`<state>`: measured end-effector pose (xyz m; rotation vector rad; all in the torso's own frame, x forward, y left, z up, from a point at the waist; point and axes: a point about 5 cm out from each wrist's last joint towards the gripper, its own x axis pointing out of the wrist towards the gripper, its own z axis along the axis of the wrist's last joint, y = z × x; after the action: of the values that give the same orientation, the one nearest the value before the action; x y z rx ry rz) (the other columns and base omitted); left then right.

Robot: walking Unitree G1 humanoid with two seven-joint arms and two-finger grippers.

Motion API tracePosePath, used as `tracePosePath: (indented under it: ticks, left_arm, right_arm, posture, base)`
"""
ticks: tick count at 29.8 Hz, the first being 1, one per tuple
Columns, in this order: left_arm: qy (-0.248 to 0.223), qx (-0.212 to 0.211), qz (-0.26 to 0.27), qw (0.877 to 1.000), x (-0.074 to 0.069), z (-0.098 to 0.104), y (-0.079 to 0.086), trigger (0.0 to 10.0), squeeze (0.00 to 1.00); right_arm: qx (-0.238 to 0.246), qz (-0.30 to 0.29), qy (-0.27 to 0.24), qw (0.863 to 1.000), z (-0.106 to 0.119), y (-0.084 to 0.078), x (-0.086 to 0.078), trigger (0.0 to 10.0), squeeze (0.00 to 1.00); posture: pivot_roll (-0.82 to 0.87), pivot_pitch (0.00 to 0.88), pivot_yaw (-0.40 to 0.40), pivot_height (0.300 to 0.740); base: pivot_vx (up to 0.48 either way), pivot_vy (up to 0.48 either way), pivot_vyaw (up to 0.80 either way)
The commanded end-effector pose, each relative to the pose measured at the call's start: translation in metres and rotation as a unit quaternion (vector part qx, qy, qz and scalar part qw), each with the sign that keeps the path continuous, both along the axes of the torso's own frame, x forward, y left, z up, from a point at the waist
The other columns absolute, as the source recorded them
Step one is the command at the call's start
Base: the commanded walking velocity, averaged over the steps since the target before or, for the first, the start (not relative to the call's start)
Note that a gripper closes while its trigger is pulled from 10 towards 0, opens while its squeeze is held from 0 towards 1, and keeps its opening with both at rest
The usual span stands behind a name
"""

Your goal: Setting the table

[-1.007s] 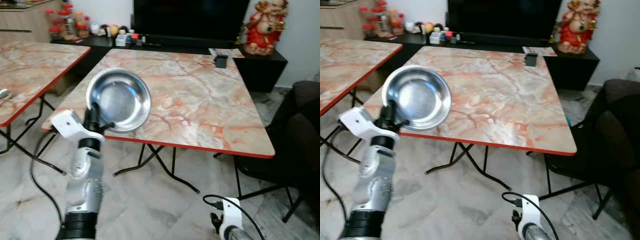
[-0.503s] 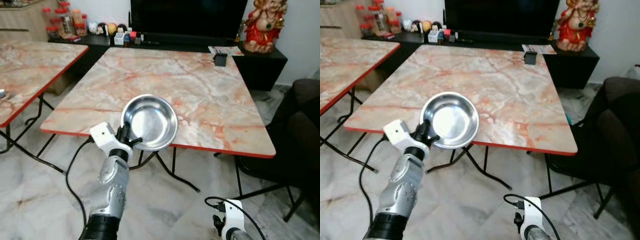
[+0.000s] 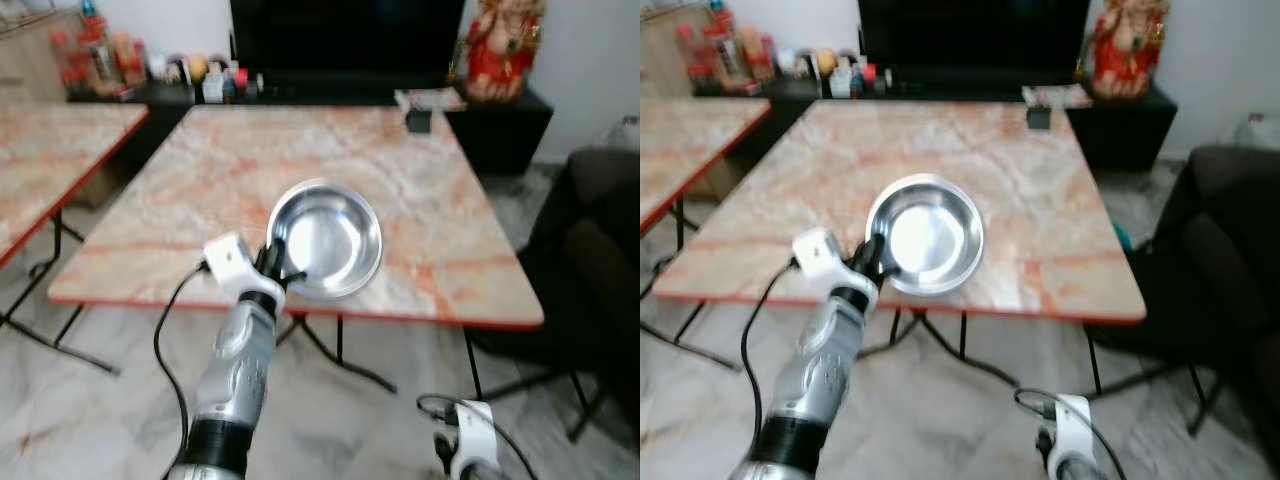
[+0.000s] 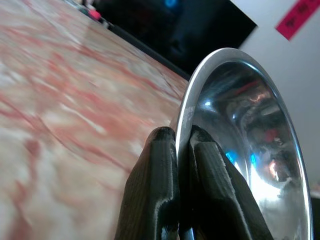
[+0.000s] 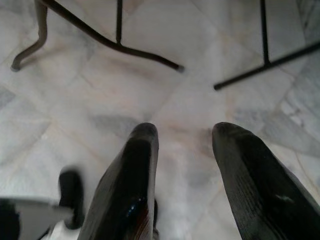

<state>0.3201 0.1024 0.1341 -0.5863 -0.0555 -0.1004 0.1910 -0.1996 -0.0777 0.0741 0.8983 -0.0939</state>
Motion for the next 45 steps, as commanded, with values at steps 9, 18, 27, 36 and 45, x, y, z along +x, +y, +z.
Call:
tracePosePath:
  ticks: [9,18,27,36,45]
  left_arm:
    - [-0.004,0.004,0.004,1.0,0.001,0.003,0.003,10.0,0.0]
    - [0.016,0.0,-0.027,0.999,-0.003,0.003,-0.001,10.0,0.0]
    - [0.154,-0.074,-0.107,0.979,-0.022,-0.018,-0.017,10.0,0.0]
    - [0.168,-0.079,-0.031,0.982,-0.007,0.005,0.0,10.0,0.0]
    - [0.231,-0.131,0.036,0.963,-0.001,-0.006,0.015,10.0,0.0]
  right_arm:
    - [0.01,0.001,-0.004,1.0,0.001,0.007,0.004,10.0,0.0]
    - [0.011,0.0,-0.006,1.0,0.001,0.008,0.004,10.0,0.0]
    - [0.012,0.003,-0.003,1.0,-0.001,0.01,0.001,10.0,0.0]
    - [0.013,-0.002,-0.004,1.0,-0.001,0.013,0.0,10.0,0.0]
    - [0.013,-0.003,-0.005,1.0,-0.001,0.013,0.0,10.0,0.0]
  posture:
    - [0.01,0.0,-0.02,0.732]
    - [0.01,0.0,-0.013,0.732]
    - [0.01,0.0,0.0,0.732]
    - [0.01,0.0,0.011,0.732]
    - [0.01,0.0,0.016,0.732]
  base:
    - [0.414,0.0,0.0]
    - [0.226,0.0,0.0]
    - [0.0,0.0,0.0]
    - [0.0,0.0,0.0]
    - [0.0,0.0,0.0]
